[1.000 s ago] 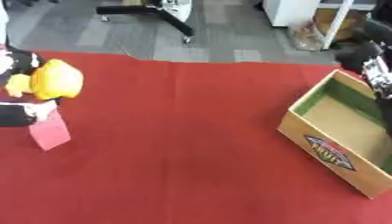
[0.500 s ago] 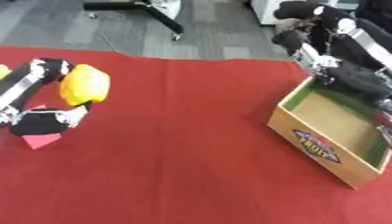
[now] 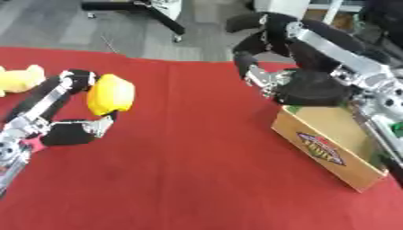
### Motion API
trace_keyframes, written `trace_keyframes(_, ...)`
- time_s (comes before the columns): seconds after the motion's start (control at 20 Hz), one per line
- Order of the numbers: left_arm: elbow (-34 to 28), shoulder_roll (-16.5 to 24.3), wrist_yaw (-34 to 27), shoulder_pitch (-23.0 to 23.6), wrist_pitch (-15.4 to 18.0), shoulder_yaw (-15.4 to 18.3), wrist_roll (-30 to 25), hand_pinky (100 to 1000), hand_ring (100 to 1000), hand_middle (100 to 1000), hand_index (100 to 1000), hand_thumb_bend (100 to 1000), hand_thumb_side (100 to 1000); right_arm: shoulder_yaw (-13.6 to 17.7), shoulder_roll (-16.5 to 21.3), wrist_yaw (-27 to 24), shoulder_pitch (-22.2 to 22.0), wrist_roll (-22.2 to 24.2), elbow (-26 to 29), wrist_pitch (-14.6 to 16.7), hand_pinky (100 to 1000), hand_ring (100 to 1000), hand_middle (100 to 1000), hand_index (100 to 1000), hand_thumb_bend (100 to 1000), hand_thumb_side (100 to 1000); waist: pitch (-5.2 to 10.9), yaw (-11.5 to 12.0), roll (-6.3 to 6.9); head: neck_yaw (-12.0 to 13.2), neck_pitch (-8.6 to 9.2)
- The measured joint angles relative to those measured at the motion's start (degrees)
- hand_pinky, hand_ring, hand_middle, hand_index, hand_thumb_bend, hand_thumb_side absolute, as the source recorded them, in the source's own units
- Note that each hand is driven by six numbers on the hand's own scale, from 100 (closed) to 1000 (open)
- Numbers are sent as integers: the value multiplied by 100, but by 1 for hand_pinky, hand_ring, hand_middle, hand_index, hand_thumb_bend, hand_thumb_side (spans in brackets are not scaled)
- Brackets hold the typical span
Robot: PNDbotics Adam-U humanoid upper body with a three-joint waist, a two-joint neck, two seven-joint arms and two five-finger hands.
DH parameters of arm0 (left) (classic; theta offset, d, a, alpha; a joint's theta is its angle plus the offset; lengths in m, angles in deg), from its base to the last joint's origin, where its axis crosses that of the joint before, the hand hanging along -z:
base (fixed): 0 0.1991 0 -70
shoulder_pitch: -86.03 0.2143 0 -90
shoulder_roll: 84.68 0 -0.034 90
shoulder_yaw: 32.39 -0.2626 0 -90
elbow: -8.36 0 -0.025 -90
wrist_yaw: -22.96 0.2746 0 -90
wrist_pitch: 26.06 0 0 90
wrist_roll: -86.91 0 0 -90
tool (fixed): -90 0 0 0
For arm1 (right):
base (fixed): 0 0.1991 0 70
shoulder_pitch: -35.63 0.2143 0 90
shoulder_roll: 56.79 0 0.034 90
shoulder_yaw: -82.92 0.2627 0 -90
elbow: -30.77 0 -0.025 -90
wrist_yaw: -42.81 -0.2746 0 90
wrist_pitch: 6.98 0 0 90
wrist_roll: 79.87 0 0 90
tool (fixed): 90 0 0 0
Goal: Pick up the objects with one hand, pass them to the other hand, and then place them into the box on the other side of the table.
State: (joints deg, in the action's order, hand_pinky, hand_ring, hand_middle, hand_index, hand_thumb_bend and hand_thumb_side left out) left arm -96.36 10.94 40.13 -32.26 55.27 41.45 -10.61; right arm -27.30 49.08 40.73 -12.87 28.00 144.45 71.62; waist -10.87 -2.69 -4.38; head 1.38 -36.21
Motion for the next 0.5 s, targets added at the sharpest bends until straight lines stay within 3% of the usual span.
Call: trace_keyframes(0.5, 258, -459, 281, -44, 215, -70, 259, 757, 595, 534, 497, 100, 190, -358, -322, 809, 337, 537, 1, -273, 860, 817, 887, 904, 100, 285, 20, -4, -42, -82, -102)
